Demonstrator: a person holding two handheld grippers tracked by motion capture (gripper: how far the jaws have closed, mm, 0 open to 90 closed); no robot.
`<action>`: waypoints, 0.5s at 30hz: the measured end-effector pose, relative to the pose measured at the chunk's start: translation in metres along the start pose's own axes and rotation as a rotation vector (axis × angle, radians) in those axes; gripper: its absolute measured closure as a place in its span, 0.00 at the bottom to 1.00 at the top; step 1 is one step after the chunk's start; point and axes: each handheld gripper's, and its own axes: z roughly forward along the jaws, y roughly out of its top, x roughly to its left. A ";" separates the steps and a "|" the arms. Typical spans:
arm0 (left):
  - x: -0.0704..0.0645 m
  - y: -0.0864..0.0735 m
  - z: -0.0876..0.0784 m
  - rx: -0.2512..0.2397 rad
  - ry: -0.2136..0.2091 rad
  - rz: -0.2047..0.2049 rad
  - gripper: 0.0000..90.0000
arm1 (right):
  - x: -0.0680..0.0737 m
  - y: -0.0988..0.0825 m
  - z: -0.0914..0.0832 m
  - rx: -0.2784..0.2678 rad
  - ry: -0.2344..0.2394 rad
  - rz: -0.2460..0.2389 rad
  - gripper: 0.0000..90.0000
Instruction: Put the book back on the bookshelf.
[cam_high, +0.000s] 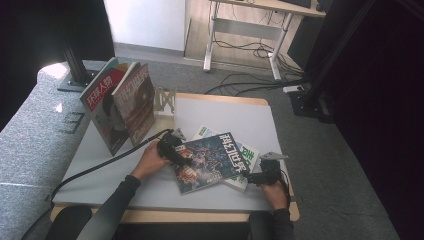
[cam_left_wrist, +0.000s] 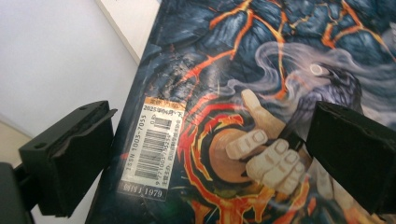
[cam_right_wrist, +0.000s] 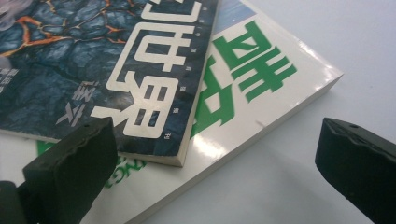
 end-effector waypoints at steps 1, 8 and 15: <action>-0.001 -0.001 -0.001 0.005 0.000 0.003 0.01 | -0.001 0.001 0.001 0.002 -0.006 -0.002 0.00; -0.008 -0.010 -0.008 0.028 -0.011 0.023 0.01 | -0.008 0.014 0.011 0.007 -0.064 -0.001 0.00; -0.015 -0.020 -0.012 0.026 -0.029 0.020 0.01 | -0.015 0.023 0.022 0.003 -0.094 0.028 0.00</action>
